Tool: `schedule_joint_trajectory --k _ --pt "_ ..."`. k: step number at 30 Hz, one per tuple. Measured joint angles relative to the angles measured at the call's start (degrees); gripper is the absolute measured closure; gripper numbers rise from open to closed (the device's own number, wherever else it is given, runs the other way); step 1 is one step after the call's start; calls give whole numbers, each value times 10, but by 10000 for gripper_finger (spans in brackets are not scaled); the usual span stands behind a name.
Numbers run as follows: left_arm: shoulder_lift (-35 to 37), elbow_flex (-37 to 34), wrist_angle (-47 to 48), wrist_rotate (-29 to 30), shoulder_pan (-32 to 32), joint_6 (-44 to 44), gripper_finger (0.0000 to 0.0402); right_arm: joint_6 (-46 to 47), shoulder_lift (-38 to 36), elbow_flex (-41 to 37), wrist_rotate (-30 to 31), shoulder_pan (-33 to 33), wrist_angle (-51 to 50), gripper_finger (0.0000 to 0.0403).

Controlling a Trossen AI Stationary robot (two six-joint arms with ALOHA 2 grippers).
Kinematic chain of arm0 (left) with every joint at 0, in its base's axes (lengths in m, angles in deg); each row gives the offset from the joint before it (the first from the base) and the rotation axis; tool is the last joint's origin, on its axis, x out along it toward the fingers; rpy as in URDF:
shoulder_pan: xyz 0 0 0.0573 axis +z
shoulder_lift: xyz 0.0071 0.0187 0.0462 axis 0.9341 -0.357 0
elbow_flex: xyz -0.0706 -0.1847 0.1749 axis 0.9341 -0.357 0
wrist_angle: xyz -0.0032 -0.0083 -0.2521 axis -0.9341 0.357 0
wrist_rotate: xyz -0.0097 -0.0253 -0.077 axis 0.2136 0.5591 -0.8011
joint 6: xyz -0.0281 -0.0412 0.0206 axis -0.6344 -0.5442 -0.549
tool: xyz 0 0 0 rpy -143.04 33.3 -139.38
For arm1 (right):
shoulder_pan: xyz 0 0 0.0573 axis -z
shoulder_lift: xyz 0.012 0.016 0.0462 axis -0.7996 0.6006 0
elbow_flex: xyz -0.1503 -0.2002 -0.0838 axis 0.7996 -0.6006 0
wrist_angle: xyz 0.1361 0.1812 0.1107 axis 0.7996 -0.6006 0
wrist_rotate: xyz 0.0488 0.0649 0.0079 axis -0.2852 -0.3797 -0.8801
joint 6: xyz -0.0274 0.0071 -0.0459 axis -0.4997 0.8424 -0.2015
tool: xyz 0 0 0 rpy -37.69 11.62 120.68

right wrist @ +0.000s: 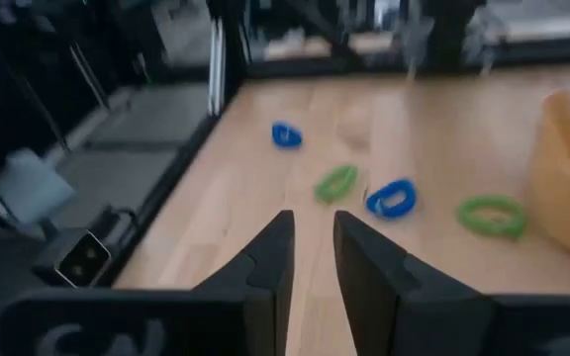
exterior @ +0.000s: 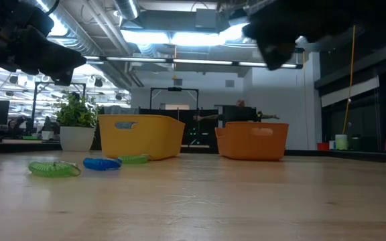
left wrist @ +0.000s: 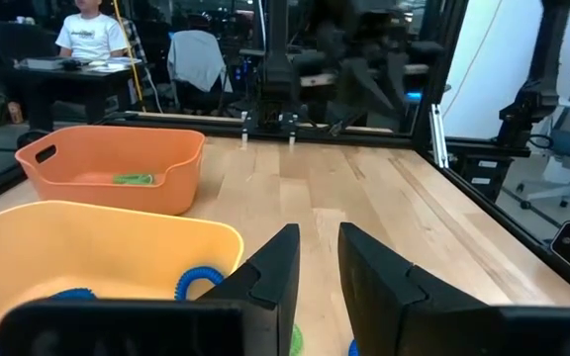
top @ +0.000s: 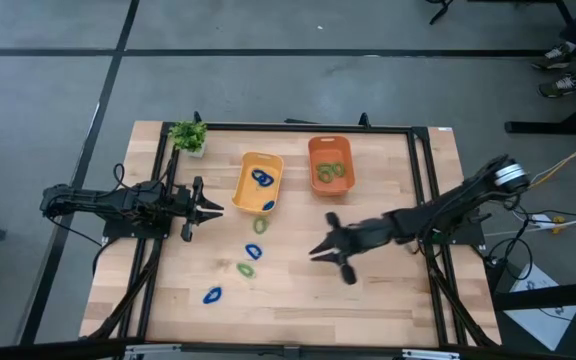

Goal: Sort items
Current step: Put the blue keychain into the yellow bin

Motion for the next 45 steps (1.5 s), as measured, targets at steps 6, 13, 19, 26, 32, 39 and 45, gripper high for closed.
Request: schedule_joint_trajectory --k 6,13,19,26,32,39,45 --pt "0 0 0 0 0 0 331 -43 -121 -153 42 0 154 327" --pt "0 0 0 0 0 0 332 -68 -236 -280 46 0 261 327" --pt "0 0 0 0 0 0 332 -92 -319 -329 40 1 273 327" --pt "0 0 0 0 0 0 331 -123 -422 -351 -10 30 203 327" --pt "0 0 0 0 0 0 331 -98 -537 -351 -25 55 34 327" --pt "0 0 0 0 0 0 331 -97 -670 -350 -25 69 -132 327" --pt "0 0 0 0 0 0 331 -101 -752 -350 -24 80 -271 327"
